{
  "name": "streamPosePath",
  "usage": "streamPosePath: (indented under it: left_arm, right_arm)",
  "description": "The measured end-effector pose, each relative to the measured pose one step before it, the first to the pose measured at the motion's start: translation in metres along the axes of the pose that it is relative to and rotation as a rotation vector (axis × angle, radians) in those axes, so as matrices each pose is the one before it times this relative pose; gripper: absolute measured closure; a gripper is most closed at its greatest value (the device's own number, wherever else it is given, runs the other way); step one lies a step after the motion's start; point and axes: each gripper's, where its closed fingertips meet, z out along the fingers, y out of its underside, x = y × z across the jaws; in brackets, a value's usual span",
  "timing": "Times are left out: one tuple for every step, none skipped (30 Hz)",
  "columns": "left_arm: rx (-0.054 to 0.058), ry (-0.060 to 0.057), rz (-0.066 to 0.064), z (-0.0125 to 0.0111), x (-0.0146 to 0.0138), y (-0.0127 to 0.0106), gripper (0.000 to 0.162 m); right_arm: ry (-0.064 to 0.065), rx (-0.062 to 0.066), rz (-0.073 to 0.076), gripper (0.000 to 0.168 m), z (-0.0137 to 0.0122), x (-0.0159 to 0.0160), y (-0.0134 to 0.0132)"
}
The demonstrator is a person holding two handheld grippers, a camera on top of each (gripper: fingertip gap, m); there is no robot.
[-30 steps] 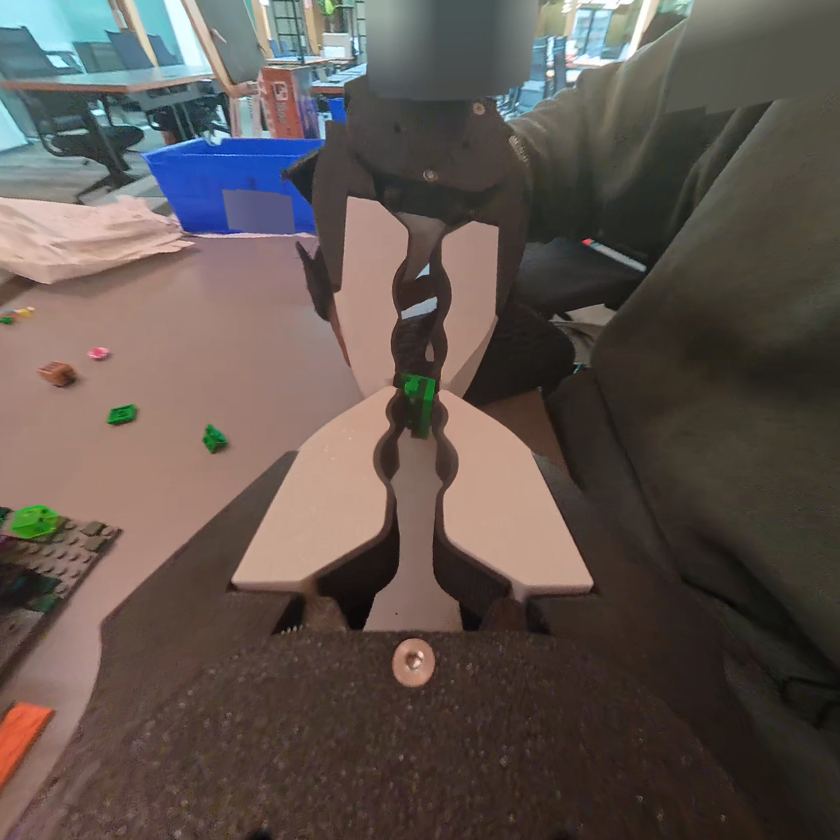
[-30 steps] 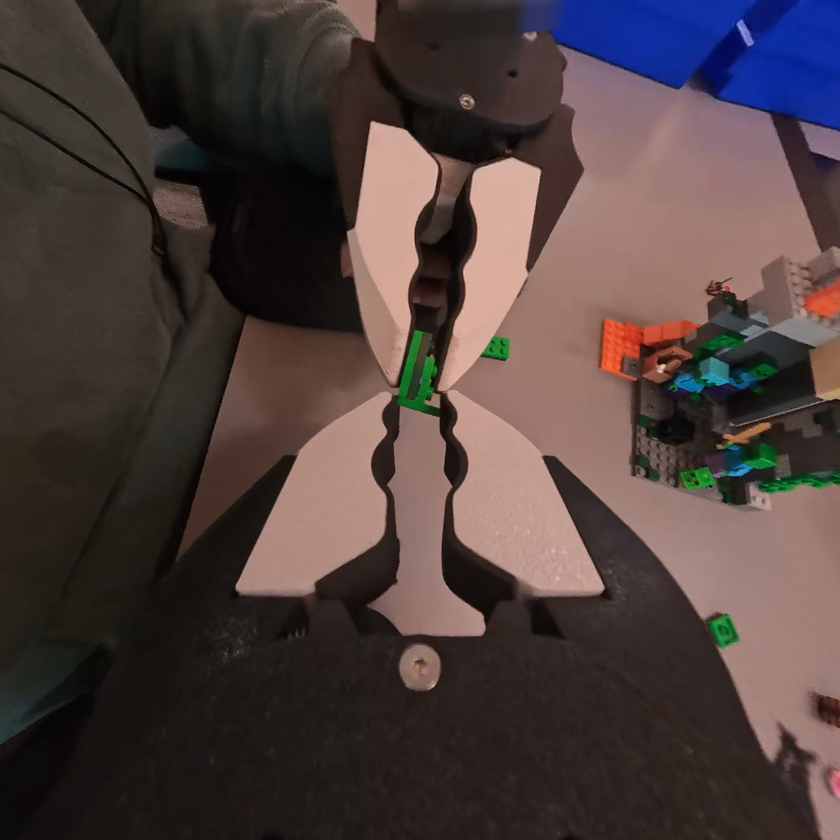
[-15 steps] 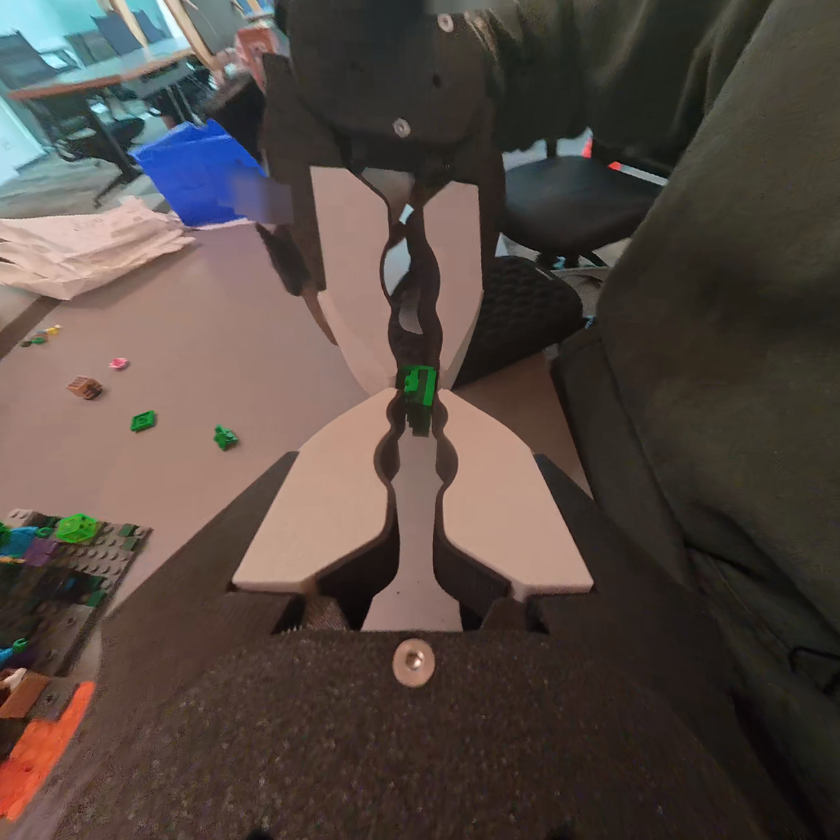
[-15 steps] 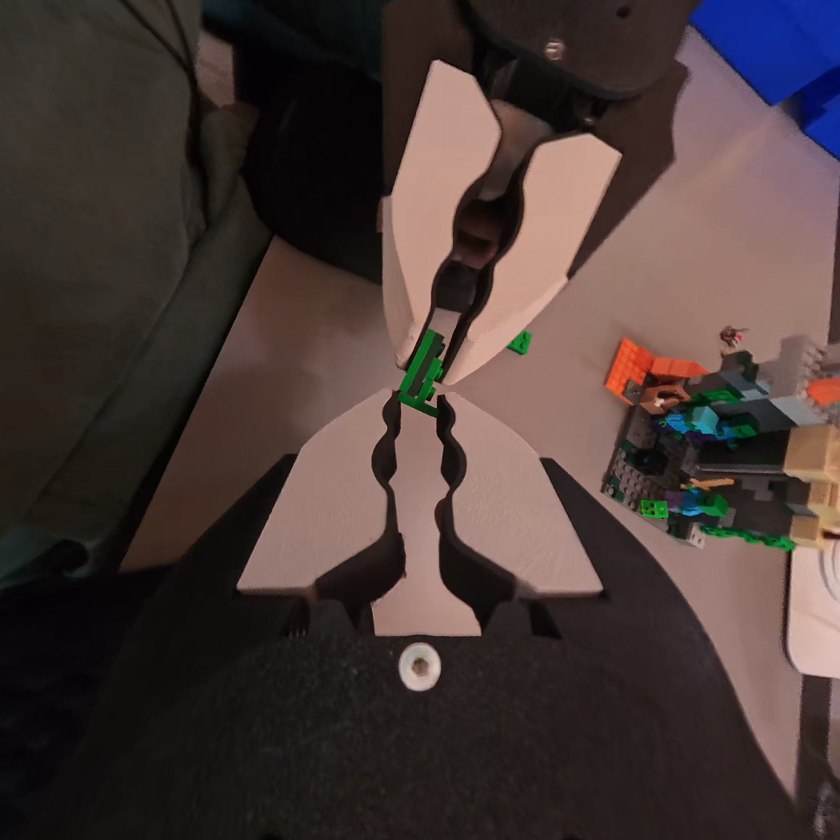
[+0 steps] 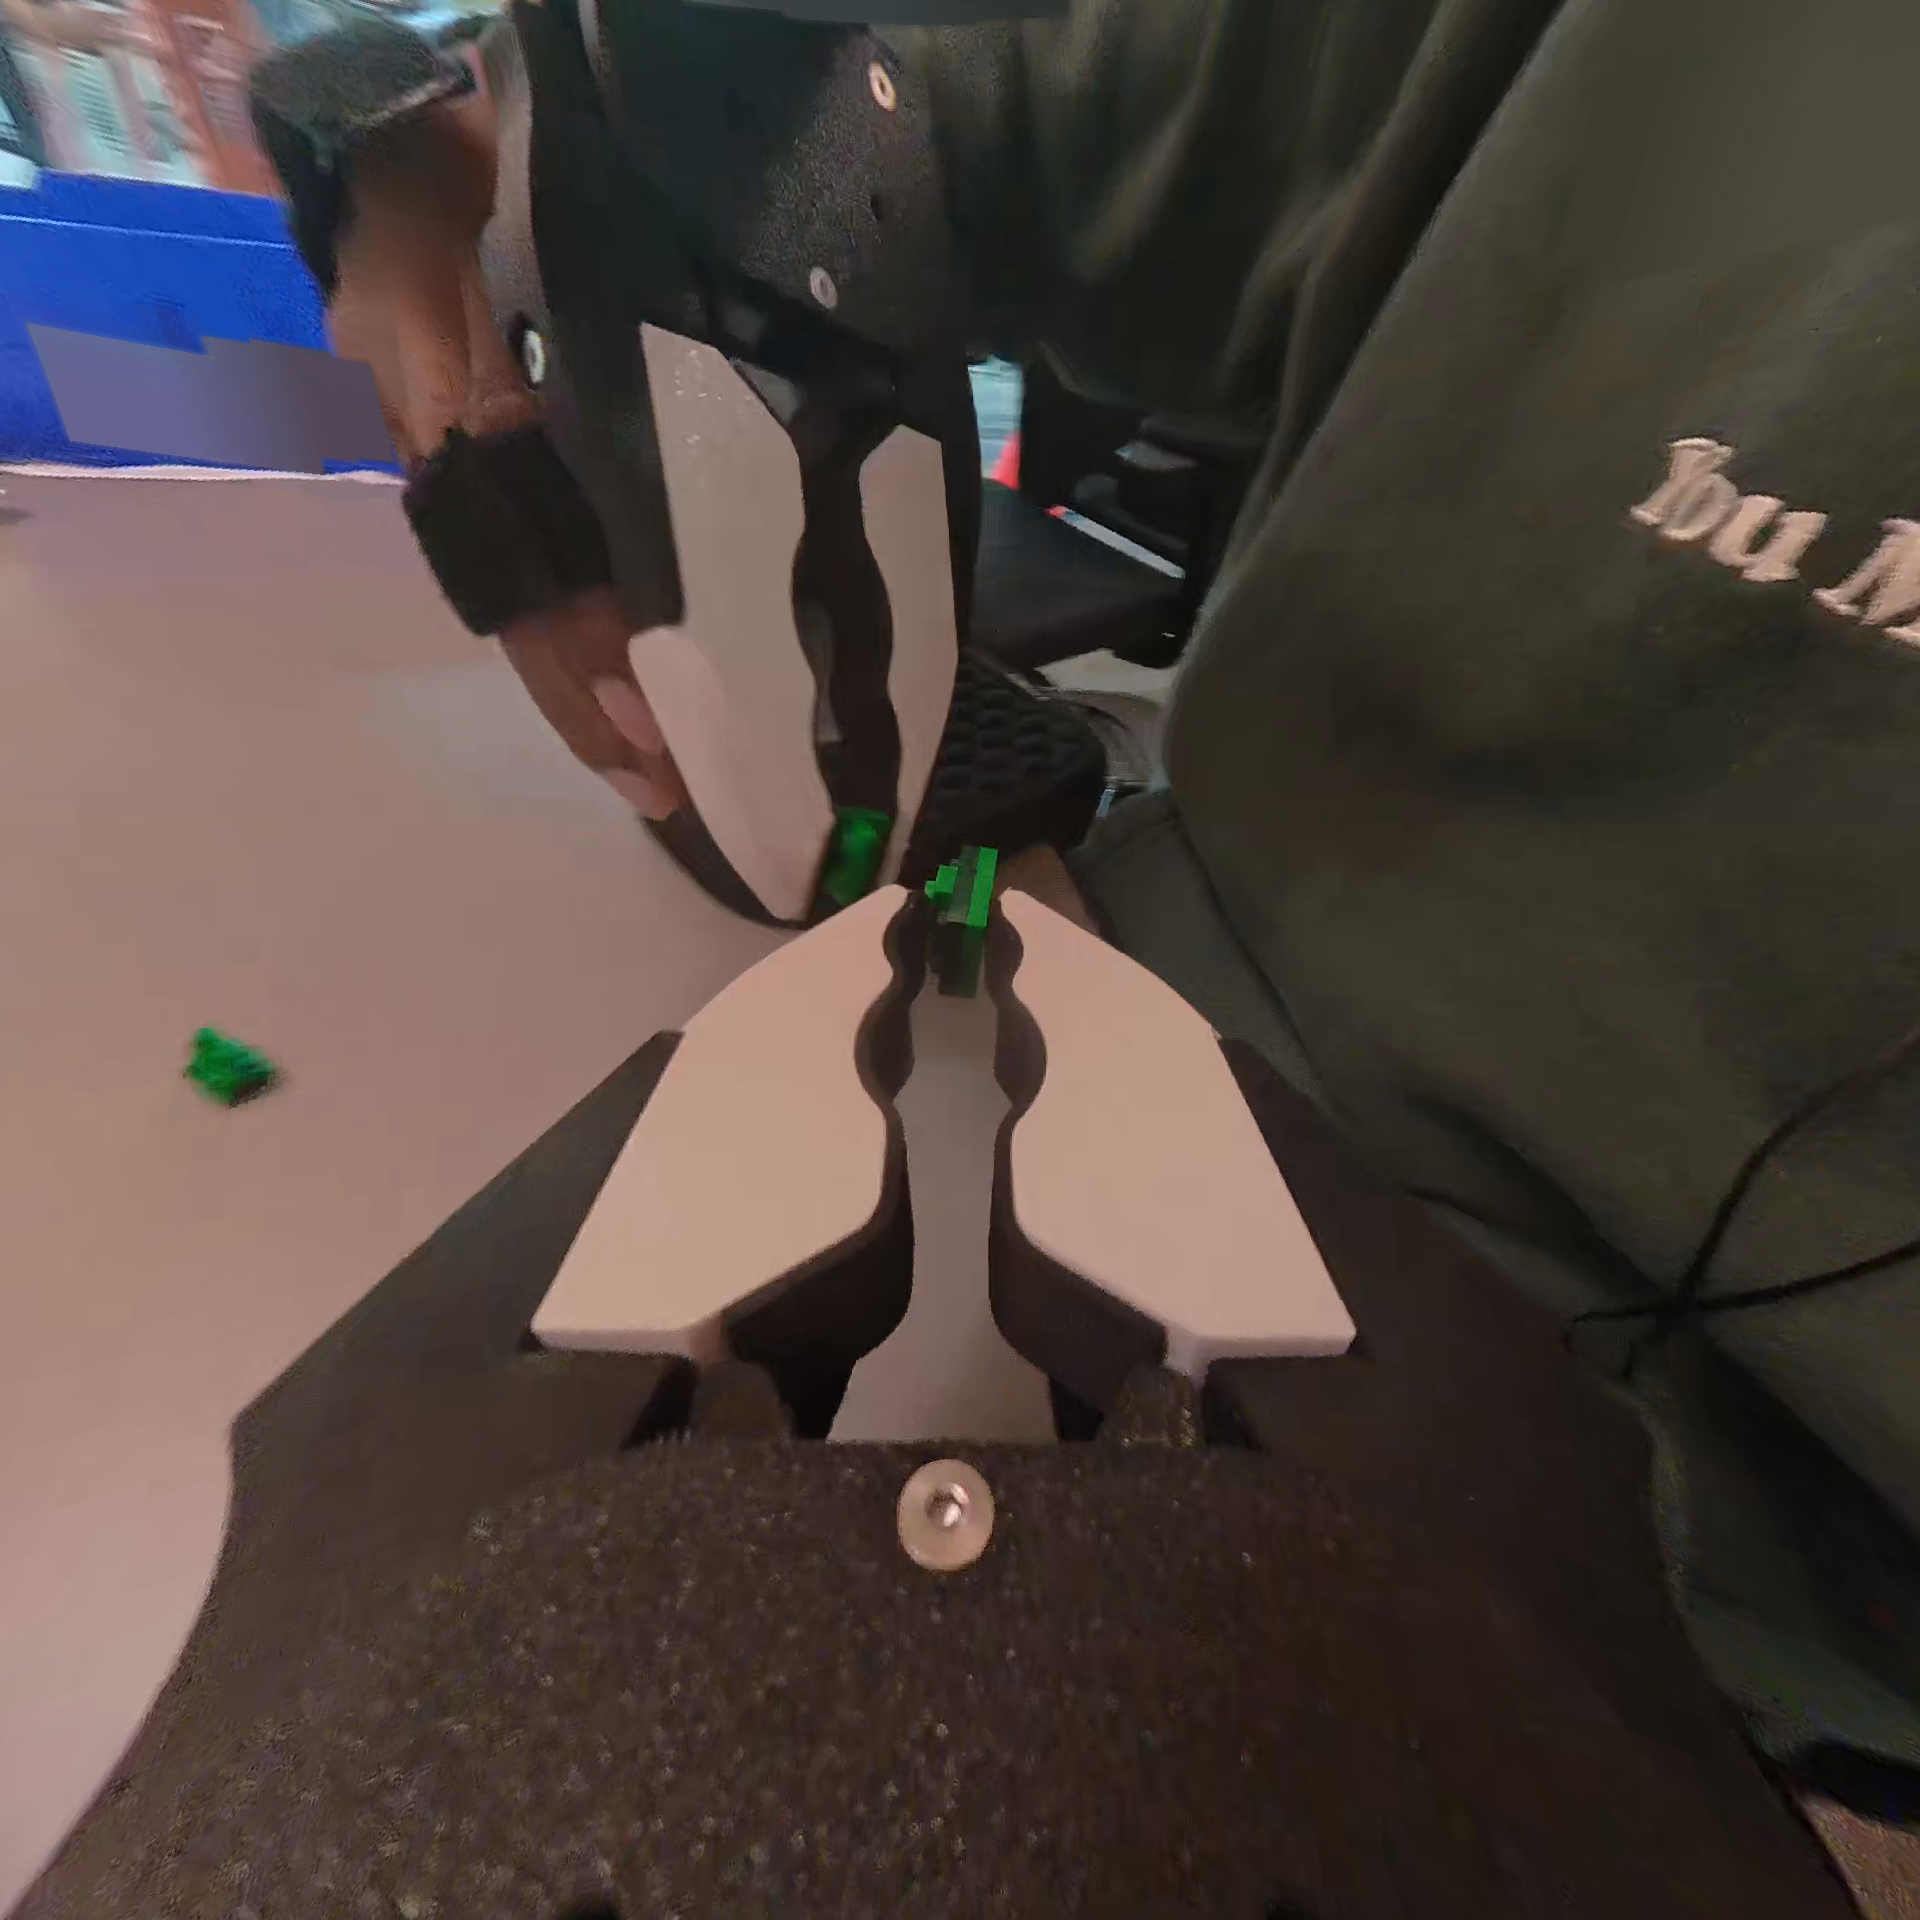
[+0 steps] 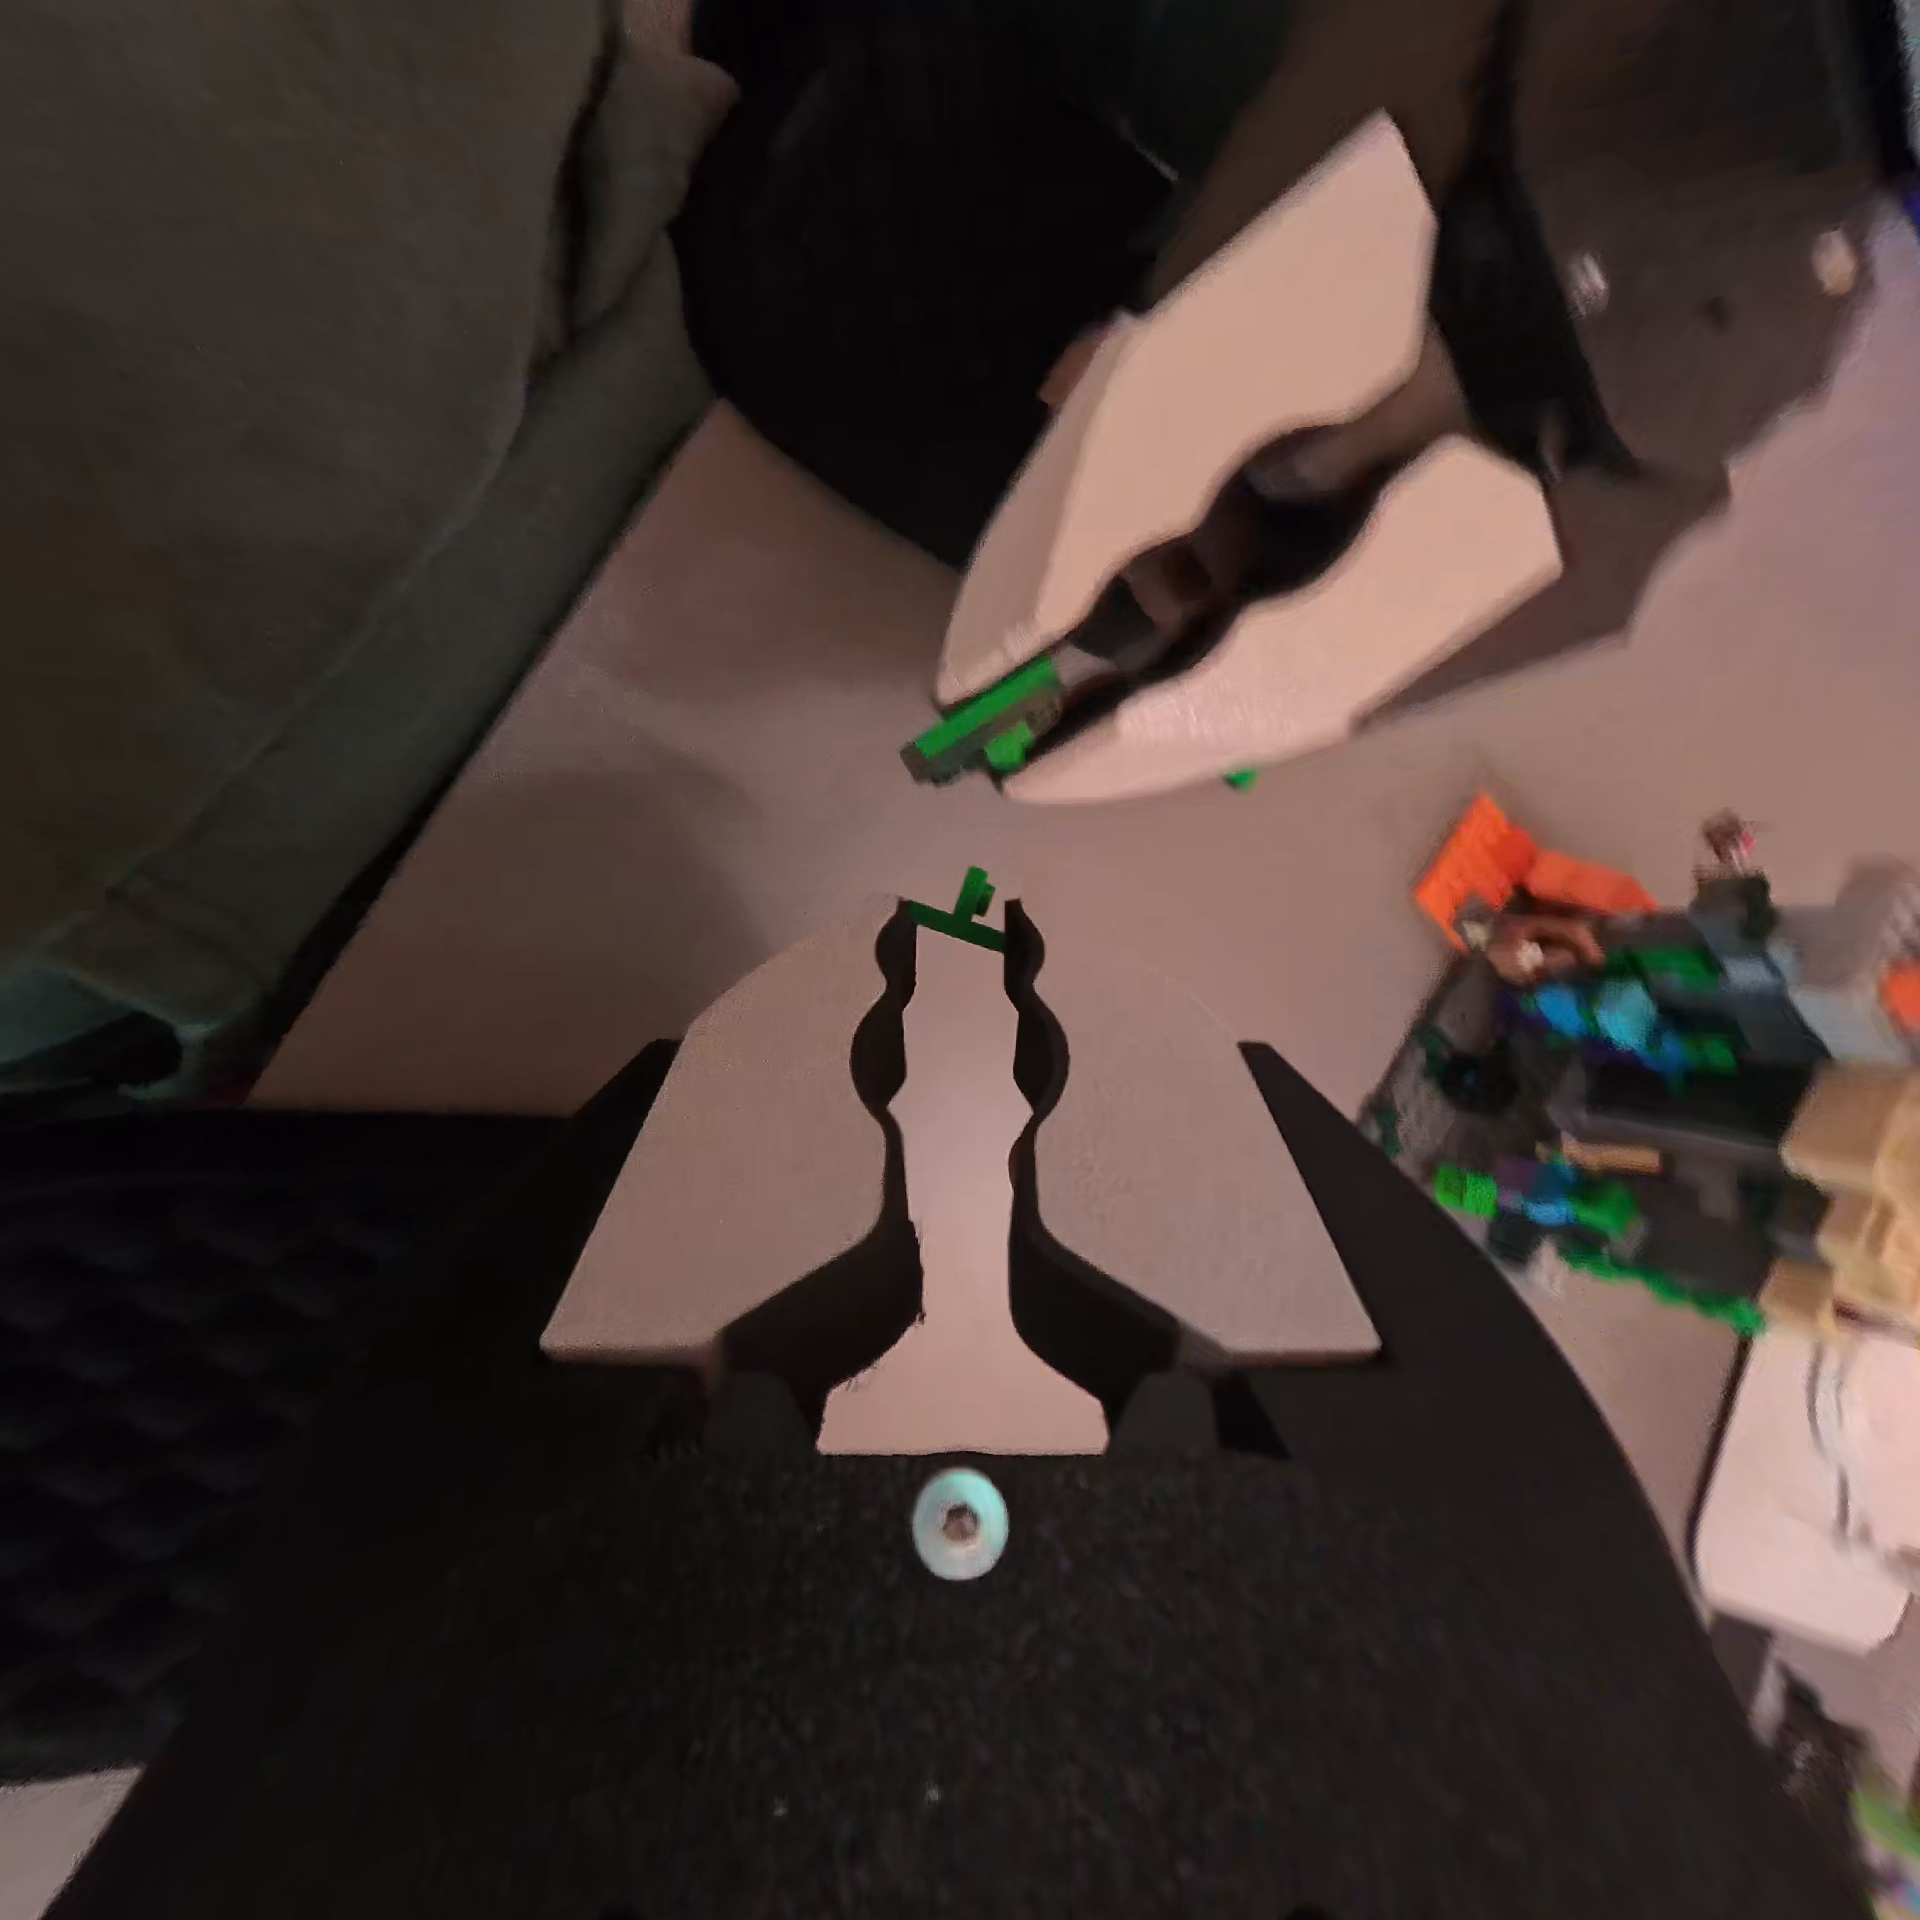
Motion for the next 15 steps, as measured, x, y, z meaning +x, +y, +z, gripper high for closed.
streamPosePath:
  left_arm:
    - [0.0051,-0.0546,-0.0018,-0.00386,-0.00794,0.00149,0.151]
    - [-0.0035,-0.0599,-0.0037,-0.004,-0.00925,0.00282,0.151]
    - [-0.0076,-0.0586,-0.0049,-0.00369,-0.0097,0.00318,0.151]
    - [-0.0045,-0.0552,-0.0039,-0.00332,-0.00937,0.00218,0.151]
    - [0.003,-0.0398,-0.0034,-0.00268,-0.00713,0.00066,0.151]
    - [0.0098,-0.0292,-0.0078,-0.00208,-0.00533,-0.00104,0.151]
    - [0.0058,-0.0321,-0.0054,-0.00147,-0.00555,-0.00089,0.151]
    - [-0.0034,-0.0332,0.0031,-0.00087,-0.00523,0.00022,0.151]
    - [-0.0053,-0.032,0.0061,-0.00039,-0.00458,0.00055,0.151]
    - [-0.0056,-0.0274,0.0033,-0.00008,-0.00365,0.00062,0.151]
    - [-0.0105,-0.0148,0.0023,0.0005,-0.00177,0.00151,0.151]
    - [-0.0103,-0.0152,0.0034,0.00076,-0.00167,0.00171,0.151]
    - [-0.0075,-0.0157,0.0051,0.00091,-0.00174,0.00156,0.151]
    - [-0.007,-0.0085,0.0036,0.00088,-0.00079,0.0015,0.151]
    - [-0.0049,-0.0017,0.0032,0.00076,0.0,0.001,0.151]
  right_arm:
    - [0.0511,-0.0242,0.0383,0.152,-0.00086,0.0097,0.01323]
    - [0.0505,-0.0243,0.0394,0.152,0.00013,0.01037,0.01481]
    - [0.0408,-0.0149,0.0489,0.152,0.00103,0.00993,0.01444]
    - [0.0286,-0.0124,0.0572,0.152,0.00224,0.00898,0.01383]
    - [0.0261,-0.0095,0.0555,0.152,0.00295,0.0089,0.0124]
    - [0.0251,0.0002,0.0488,0.151,0.00309,0.00838,0.00962]
    - [0.0126,0.0048,0.0466,0.152,0.00289,0.00622,0.00708]
    - [0.0049,0.0054,0.0459,0.151,0.00256,0.00457,0.00483]
    - [0.0041,0.0092,0.038,0.151,0.00197,0.00349,0.00247]
    - [-0.0002,0.0104,0.0303,0.151,0.00147,0.00205,0.00108]
    - [-0.0009,0.006,0.0294,0.151,0.00133,0.0014,0.00083]
    - [-0.0019,0.0034,0.0286,0.146,0.00116,0.00097,0.00087]
    - [-0.0078,0.0067,0.0269,0.141,0.00085,-0.00034,0.00053]
    - [-0.0094,0.0151,0.0237,0.137,0.00019,-0.00112,-0.00048]
    - [-0.0068,0.022,0.0189,0.134,-0.0007,-0.00144,-0.0015]
